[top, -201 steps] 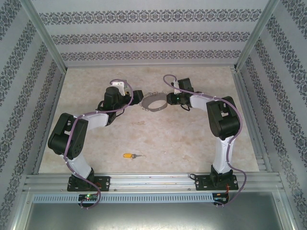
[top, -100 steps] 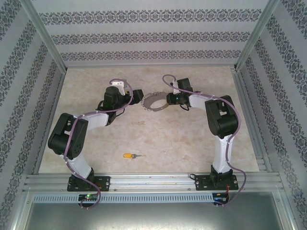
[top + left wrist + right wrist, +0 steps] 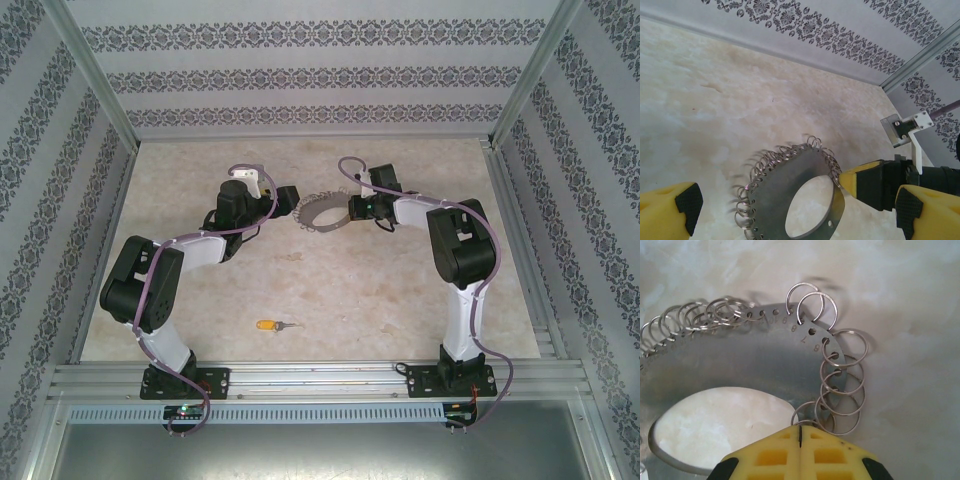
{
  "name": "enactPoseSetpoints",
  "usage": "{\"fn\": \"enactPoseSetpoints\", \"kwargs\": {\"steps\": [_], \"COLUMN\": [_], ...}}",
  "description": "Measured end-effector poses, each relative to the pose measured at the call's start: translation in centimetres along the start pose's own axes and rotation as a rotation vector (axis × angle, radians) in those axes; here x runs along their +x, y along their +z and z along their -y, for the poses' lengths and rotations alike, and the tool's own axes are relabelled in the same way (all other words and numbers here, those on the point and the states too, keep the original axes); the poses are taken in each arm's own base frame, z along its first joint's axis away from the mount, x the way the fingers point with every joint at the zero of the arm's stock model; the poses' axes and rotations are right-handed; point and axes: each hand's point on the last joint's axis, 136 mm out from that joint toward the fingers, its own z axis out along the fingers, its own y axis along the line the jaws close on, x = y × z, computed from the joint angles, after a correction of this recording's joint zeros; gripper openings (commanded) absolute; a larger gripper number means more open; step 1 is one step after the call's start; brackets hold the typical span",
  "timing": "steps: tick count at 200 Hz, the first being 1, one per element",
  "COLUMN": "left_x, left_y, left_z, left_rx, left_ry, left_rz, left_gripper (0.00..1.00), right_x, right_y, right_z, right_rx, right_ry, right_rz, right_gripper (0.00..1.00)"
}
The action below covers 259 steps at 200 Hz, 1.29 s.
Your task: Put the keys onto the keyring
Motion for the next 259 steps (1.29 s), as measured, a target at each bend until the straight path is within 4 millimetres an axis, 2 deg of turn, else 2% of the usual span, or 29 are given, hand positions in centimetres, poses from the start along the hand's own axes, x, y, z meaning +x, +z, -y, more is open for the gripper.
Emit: {"fn": "enactPoseSetpoints", "kwargs": {"steps": [38, 81, 108, 133, 144, 175, 182, 185, 186, 187, 189, 231, 243, 259], "left_x": [-0.5, -0.3, -0.2, -0.7, -1.1, -1.9, -2.0, -2.0, -2.0, -2.0, -2.1, -2.3, -2.4, -2.6], "left_y": [-0.7, -1.9, -3.0, -4.4, -4.9, -6.5, -6.8, -6.9, -6.9, -6.9, -7.0, -8.6, -9.0, -9.5], "left_z": [0.7, 1.0, 1.3, 2.1, 2.5, 4.0, 4.3, 4.3, 4.4, 4.4, 4.5, 5.3, 5.4, 5.3], "left_rx": [0.016, 0.025, 0.030, 0.042, 0.051, 0.074, 0.078, 0.077, 0.078, 0.078, 0.078, 0.066, 0.060, 0.048], "left_ry": [0.005, -0.001, 0.002, 0.009, 0.013, 0.033, 0.039, 0.039, 0.041, 0.041, 0.043, 0.079, 0.094, 0.109], "left_rz": [0.013, 0.014, 0.021, 0.042, 0.055, 0.080, 0.085, 0.084, 0.084, 0.084, 0.085, 0.098, 0.104, 0.122], "left_gripper": [1.00, 1.00, 1.00, 1.00, 1.00, 1.00, 1.00, 1.00, 1.00, 1.00, 1.00, 1.00, 1.00, 1.00], "right_x": [2.1, 6.2, 8.5, 8.5, 8.1, 7.1, 6.9, 6.8, 6.8, 6.8, 6.8, 6.4, 6.1, 5.1], "right_y": [-0.6, -1.6, -3.3, -6.0, -7.3, -11.3, -12.1, -12.4, -12.4, -12.6, -12.7, -16.3, -17.1, -18.2], "right_z": [-1.7, -6.4, -9.4, -11.0, -11.4, -12.4, -12.6, -12.6, -12.6, -12.7, -12.8, -13.7, -13.4, -12.1], "right_rx": [-0.037, -0.106, -0.145, -0.158, -0.152, -0.120, -0.113, -0.108, -0.105, -0.104, -0.103, -0.043, 0.001, 0.132], "right_ry": [-0.016, -0.081, -0.130, -0.163, -0.177, -0.211, -0.225, -0.220, -0.225, -0.230, -0.232, -0.285, -0.297, -0.307], "right_rz": [-0.030, -0.094, -0.115, -0.075, -0.043, 0.051, 0.072, 0.079, 0.082, 0.083, 0.087, 0.159, 0.186, 0.255], "right_gripper": [0.00, 0.00, 0.00, 0.00, 0.10, 0.51, 0.69, 0.86, 0.86, 0.92, 0.97, 0.98, 0.98, 0.98]}}
